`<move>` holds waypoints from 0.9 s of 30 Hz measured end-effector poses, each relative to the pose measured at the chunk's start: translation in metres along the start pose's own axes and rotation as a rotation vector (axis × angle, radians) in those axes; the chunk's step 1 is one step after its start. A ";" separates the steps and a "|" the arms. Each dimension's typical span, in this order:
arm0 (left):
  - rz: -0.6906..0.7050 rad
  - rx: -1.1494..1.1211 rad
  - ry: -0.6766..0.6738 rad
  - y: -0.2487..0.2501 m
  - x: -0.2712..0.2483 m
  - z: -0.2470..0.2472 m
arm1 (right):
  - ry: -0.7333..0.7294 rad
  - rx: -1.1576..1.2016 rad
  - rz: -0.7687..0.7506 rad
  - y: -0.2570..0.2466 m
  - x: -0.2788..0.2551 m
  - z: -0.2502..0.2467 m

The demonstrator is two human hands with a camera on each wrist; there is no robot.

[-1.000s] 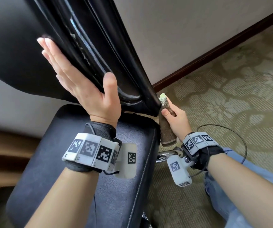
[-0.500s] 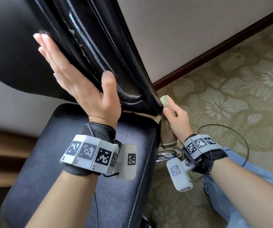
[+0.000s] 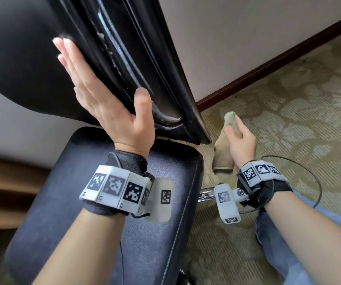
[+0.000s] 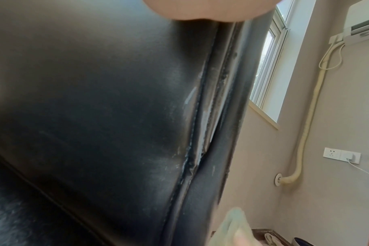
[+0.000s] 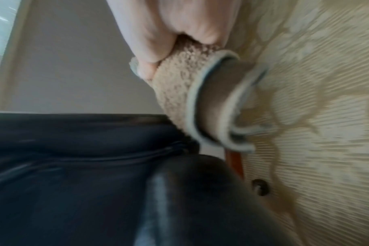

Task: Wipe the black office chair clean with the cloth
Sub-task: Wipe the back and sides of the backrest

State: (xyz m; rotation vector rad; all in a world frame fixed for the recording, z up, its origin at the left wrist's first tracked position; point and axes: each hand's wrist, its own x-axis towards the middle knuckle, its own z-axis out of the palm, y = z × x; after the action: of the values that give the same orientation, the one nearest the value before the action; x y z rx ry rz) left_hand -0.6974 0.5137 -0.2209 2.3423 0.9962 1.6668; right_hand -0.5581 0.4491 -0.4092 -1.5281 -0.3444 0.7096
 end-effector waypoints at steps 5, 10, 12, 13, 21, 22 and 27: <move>-0.015 -0.006 0.005 0.003 0.000 0.001 | -0.017 0.116 -0.365 -0.060 -0.024 0.016; -0.009 -0.014 0.012 0.004 0.000 0.000 | -0.178 -0.011 -0.533 -0.063 -0.046 0.043; -0.009 -0.012 0.010 0.004 0.000 0.000 | -0.184 -0.048 -0.516 -0.058 -0.040 0.047; -0.009 -0.012 0.009 0.004 0.000 0.000 | -0.183 -0.044 -0.488 -0.056 -0.038 0.048; -0.018 0.004 -0.016 0.001 -0.001 -0.002 | -0.174 -0.001 -0.283 -0.034 -0.038 0.045; -0.024 -0.002 -0.018 0.001 -0.001 -0.002 | -0.182 0.018 -0.268 -0.035 -0.038 0.044; -0.032 -0.010 -0.013 0.000 0.001 -0.002 | -0.033 0.196 -0.312 -0.063 -0.038 0.039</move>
State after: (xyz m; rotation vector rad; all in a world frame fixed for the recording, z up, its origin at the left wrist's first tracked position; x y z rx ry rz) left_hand -0.6992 0.5136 -0.2186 2.3154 1.0157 1.6386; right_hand -0.5988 0.4629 -0.3370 -1.2435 -0.5107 0.5058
